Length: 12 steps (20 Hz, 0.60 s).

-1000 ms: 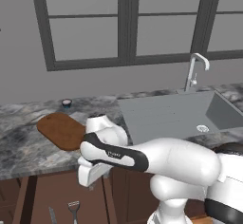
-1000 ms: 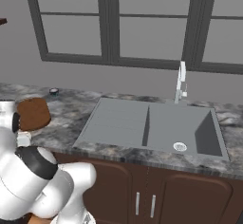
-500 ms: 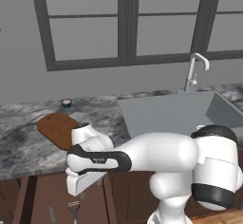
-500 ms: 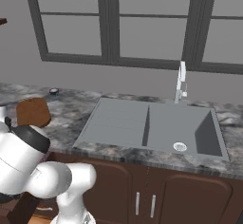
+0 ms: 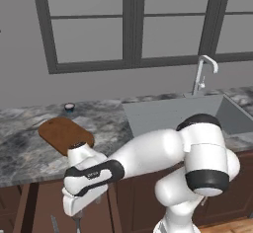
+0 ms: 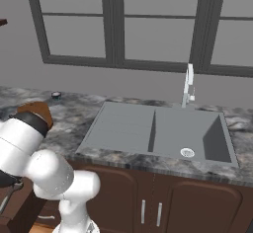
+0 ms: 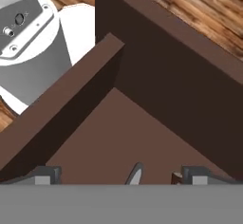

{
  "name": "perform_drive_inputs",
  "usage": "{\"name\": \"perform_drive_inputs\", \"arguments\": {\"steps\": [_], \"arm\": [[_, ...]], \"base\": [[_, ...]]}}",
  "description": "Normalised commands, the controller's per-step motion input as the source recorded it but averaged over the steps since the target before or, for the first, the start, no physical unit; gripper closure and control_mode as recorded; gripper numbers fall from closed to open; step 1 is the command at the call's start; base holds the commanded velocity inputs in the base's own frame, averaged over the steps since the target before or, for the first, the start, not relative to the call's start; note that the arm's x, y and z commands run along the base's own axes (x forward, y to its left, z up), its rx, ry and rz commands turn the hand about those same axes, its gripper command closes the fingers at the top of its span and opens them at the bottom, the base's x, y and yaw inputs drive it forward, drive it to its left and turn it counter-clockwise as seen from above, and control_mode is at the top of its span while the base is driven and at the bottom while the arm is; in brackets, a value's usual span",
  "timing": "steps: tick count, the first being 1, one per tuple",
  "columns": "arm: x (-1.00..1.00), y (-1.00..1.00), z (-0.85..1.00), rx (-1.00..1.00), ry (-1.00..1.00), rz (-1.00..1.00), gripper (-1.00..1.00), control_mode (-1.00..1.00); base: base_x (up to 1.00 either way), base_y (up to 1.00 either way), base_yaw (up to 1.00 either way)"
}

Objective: Open the drawer on the left and place the cutting tools on the cutting board.

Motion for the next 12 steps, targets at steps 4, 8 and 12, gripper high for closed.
{"name": "perform_drive_inputs", "arguments": {"steps": [4,8,12], "arm": [[0.20,0.24,-0.55,-0.04,-0.01,-0.08,-1.00,-1.00],[0.36,0.30,-0.50,-0.04,-0.02,-0.05,-1.00,-1.00],[0.24,0.38,-0.21,-0.03,0.00,-0.03,-1.00,-1.00]], "base": [[0.00,0.00,0.00],[0.00,0.00,0.00],[0.00,0.00,0.00]]}}
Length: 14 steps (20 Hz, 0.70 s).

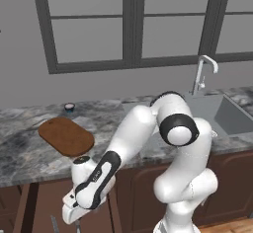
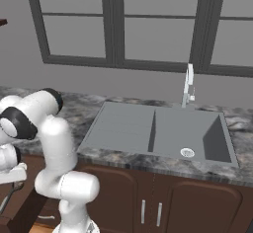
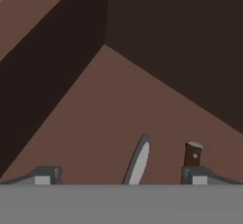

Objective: Open the drawer on the left and place the cutting tools on the cutting board.

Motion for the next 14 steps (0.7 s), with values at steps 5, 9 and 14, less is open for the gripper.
{"name": "perform_drive_inputs", "arguments": {"steps": [5,9,14], "arm": [[0.24,0.32,-0.14,-0.01,-0.01,-0.03,-1.00,-1.00],[0.29,0.22,-0.31,0.00,-0.05,-0.06,-1.00,-1.00],[0.22,0.21,-0.36,-0.01,0.00,-0.10,-1.00,-1.00]], "base": [[0.00,0.00,0.00],[0.00,0.00,0.00],[0.00,0.00,0.00]]}}
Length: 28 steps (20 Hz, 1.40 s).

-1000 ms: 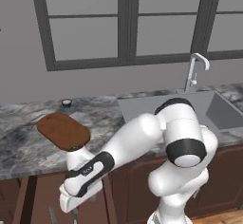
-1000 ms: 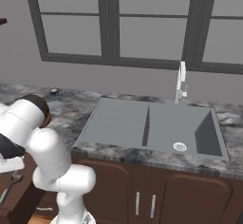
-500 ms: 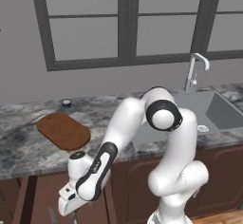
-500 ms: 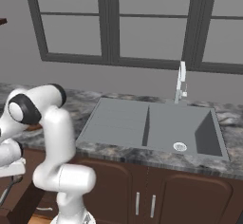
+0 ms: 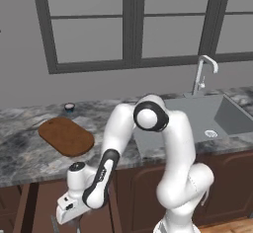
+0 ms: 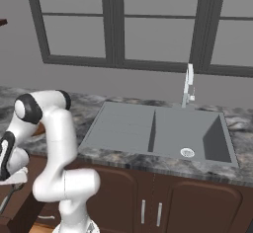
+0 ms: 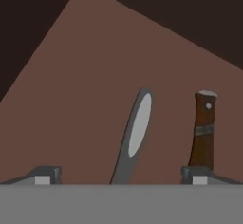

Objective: Open the drawer on the left and place the cutting tools on the cutting board.

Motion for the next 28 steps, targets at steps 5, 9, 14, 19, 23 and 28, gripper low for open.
{"name": "perform_drive_inputs", "arguments": {"steps": [5,9,14,19,23,28], "arm": [[0.07,0.31,-0.28,-0.02,0.00,-0.09,-1.00,-1.00],[0.01,0.23,-0.33,-0.07,0.00,-0.07,-1.00,-1.00],[0.00,0.00,-0.40,-0.07,0.00,-0.03,-1.00,-1.00],[0.05,0.10,-0.31,-0.01,0.00,-0.06,-1.00,-1.00],[0.01,0.12,-0.26,-0.01,0.00,-0.06,1.00,-1.00],[-0.01,0.00,0.01,0.01,-0.02,0.00,1.00,-1.00]], "base": [[0.00,0.00,0.00],[0.00,0.00,0.00],[0.00,0.00,0.00],[0.00,0.00,0.00],[0.00,0.00,0.00],[0.00,0.00,0.00]]}}
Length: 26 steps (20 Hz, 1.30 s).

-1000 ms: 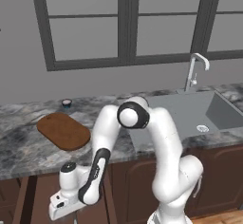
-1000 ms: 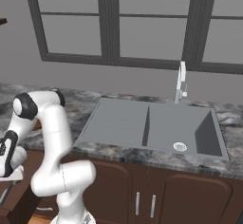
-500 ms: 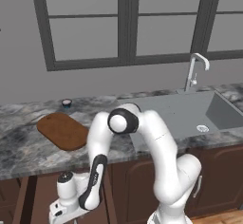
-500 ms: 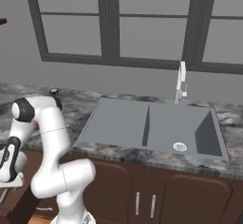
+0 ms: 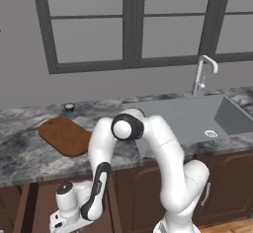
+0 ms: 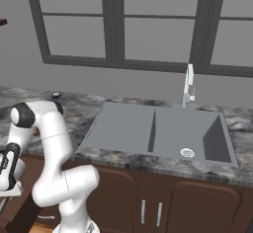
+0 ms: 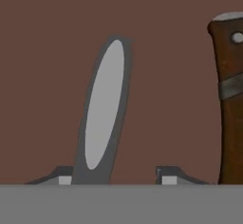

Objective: Open the drawer on the left and place the cutting tools on the cutting board.

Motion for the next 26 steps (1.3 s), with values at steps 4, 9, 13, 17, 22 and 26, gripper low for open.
{"name": "perform_drive_inputs", "arguments": {"steps": [4,9,13,17,22,26], "arm": [[-0.08,0.00,0.41,0.11,-0.20,-0.04,1.00,-1.00],[-0.09,0.00,0.97,0.06,-0.27,-0.15,1.00,-1.00],[-0.01,0.00,1.00,0.05,-0.24,-0.19,1.00,-1.00],[0.00,0.00,1.00,0.00,-0.17,-0.19,1.00,-1.00],[0.00,0.00,1.00,0.00,-0.21,-0.16,1.00,-1.00],[0.00,0.00,1.00,0.00,-0.20,-0.15,1.00,-1.00]], "base": [[0.00,0.00,0.00],[0.00,0.00,0.00],[0.00,0.00,0.00],[0.00,0.00,0.00],[0.00,0.00,0.00],[0.00,0.00,0.00]]}}
